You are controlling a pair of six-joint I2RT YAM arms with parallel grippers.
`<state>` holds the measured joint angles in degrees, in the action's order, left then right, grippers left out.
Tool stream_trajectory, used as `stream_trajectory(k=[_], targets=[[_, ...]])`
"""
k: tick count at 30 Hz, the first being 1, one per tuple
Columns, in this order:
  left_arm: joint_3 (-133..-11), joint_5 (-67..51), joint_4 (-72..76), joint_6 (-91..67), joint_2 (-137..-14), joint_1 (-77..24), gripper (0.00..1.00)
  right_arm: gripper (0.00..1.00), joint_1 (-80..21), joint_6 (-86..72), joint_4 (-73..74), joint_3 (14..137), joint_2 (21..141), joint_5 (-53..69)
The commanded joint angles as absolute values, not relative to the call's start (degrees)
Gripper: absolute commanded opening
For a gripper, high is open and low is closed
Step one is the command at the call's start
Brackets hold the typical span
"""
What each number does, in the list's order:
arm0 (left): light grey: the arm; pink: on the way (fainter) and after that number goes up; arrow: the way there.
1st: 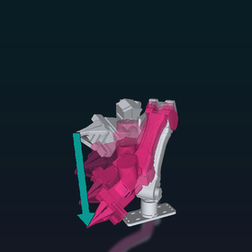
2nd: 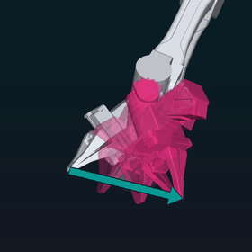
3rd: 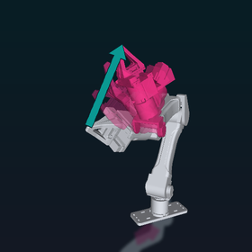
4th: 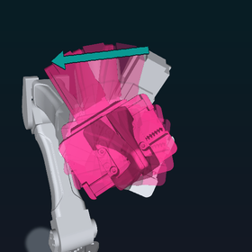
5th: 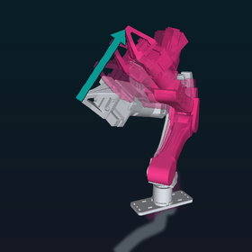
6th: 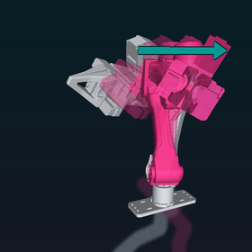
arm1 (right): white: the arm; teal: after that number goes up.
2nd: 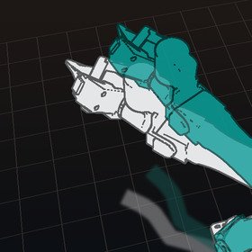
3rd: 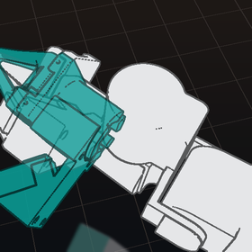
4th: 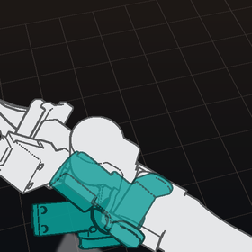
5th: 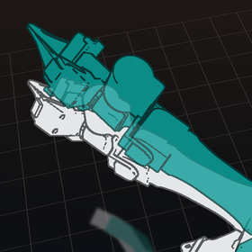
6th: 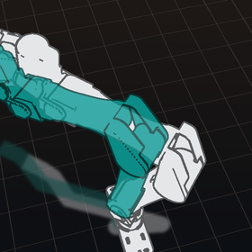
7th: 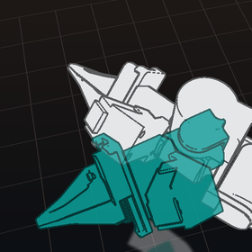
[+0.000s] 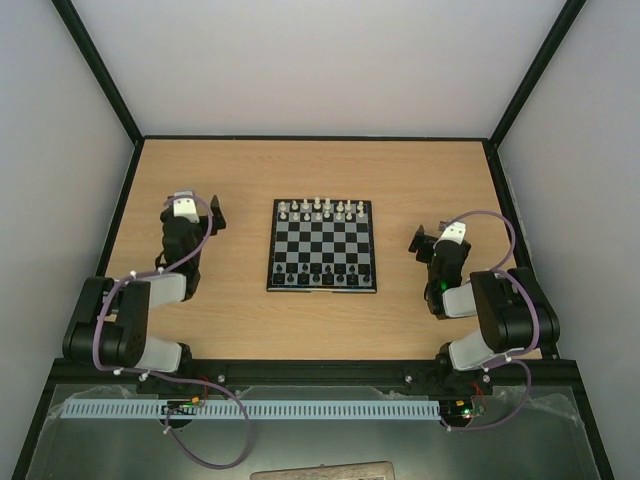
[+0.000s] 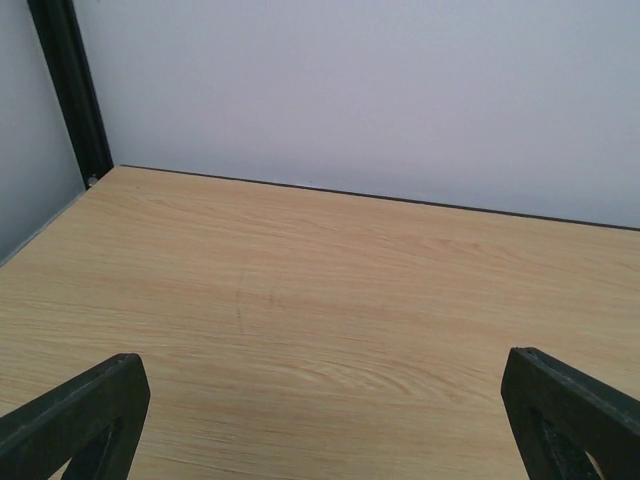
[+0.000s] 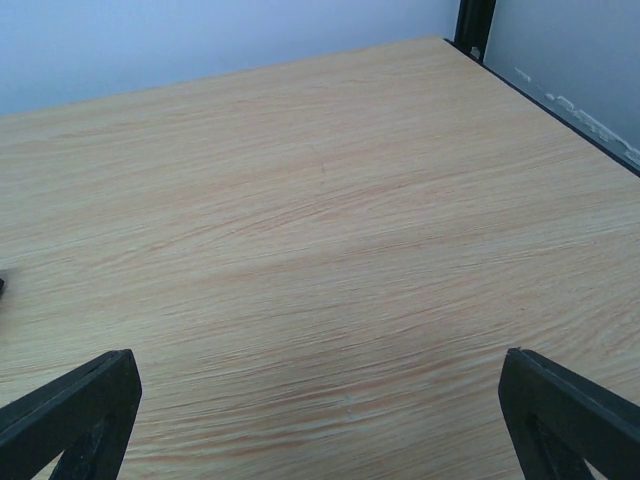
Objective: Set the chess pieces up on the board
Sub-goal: Reset both arms
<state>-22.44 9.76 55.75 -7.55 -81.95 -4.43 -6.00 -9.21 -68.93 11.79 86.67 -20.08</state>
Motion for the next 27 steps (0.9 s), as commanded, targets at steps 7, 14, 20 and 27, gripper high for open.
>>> stream_trajectory(k=[7,14,20,27], targets=[[-19.7,11.0,54.3,-6.1,-74.9,-5.2,1.00,0.99,-5.7,-8.4,-72.7,12.2,86.9,-19.2],[-18.6,13.4,67.0,-5.8,-79.6,-5.2,0.99,0.99,-5.7,-8.5,-72.8,12.3,86.9,-19.3],[-24.0,13.8,67.4,-4.7,-90.5,-5.2,1.00,0.99,-5.6,-8.4,-72.7,12.3,86.9,-19.2],[-34.2,15.5,55.4,-1.1,-96.6,-8.1,1.00,0.99,-5.6,-8.5,-72.7,12.4,86.9,-19.1]])
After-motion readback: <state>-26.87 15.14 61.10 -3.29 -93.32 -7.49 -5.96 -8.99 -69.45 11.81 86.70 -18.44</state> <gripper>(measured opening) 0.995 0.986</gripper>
